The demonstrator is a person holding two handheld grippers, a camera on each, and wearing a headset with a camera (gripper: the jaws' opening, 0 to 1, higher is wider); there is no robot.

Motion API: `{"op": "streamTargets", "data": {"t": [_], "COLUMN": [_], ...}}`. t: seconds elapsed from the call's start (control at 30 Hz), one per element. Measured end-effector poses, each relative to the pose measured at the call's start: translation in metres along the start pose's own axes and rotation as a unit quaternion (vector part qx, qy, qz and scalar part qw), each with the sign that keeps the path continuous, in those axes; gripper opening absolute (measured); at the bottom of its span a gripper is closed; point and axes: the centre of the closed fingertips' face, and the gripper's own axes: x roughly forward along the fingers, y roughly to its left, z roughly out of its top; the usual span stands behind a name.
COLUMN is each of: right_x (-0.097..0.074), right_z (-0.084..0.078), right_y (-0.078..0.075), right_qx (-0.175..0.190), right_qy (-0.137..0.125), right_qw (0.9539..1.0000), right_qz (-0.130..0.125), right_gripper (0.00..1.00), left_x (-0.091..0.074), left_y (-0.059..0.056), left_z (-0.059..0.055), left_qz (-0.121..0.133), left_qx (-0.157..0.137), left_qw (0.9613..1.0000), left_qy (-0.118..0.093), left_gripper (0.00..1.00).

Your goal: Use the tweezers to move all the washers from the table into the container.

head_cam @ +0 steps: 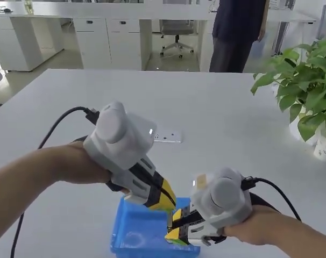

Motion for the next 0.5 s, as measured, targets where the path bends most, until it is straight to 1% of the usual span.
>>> {"op": "streamTargets", "data": {"t": [0.3,0.5], "right_x": [-0.007,-0.007], "right_z": [0.008,0.012], "right_y": [0.009,0.016], "right_qx": [-0.003,-0.003], "right_qy": [-0.006,-0.009], "right_qw": [1.0,0.9999], "right_qz": [-0.005,-0.005], "right_gripper": [0.11,0.12], "left_x": [-0.008,-0.011], "left_y": [-0.009,-0.018], "left_z": [0.007,0.008], "left_qz": [0.007,0.009], "left_qx": [-0.004,-0.003], "left_qw": [1.0,1.0], "left_qy": [-0.001,0.002], "left_gripper": [0.04,0.04]}}
